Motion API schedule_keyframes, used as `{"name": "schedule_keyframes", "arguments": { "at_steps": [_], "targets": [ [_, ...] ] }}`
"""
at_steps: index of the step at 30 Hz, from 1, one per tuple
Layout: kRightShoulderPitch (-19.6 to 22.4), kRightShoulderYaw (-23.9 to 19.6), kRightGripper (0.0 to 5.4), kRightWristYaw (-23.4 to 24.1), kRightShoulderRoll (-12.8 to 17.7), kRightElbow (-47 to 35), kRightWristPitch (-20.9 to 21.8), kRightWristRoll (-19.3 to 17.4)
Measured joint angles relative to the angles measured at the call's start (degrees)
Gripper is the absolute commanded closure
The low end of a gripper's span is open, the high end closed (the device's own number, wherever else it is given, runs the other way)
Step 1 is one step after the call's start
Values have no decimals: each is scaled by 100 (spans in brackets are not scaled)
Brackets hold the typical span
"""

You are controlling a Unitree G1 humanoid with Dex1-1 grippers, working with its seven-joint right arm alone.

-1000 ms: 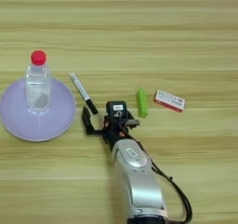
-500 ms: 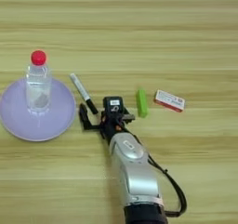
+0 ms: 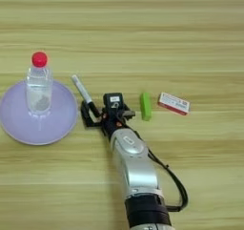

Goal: Move the objects on the table

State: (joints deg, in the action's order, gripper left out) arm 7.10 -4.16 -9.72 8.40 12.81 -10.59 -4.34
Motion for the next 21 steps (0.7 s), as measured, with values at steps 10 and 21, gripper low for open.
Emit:
{"name": "schedule_keyframes", "arguments": {
  "at_steps": [10, 21],
  "targets": [
    [142, 17, 156, -41, 21, 162, 17, 64],
    [146, 18, 267, -52, 18, 163, 19, 80]
  ]
}}
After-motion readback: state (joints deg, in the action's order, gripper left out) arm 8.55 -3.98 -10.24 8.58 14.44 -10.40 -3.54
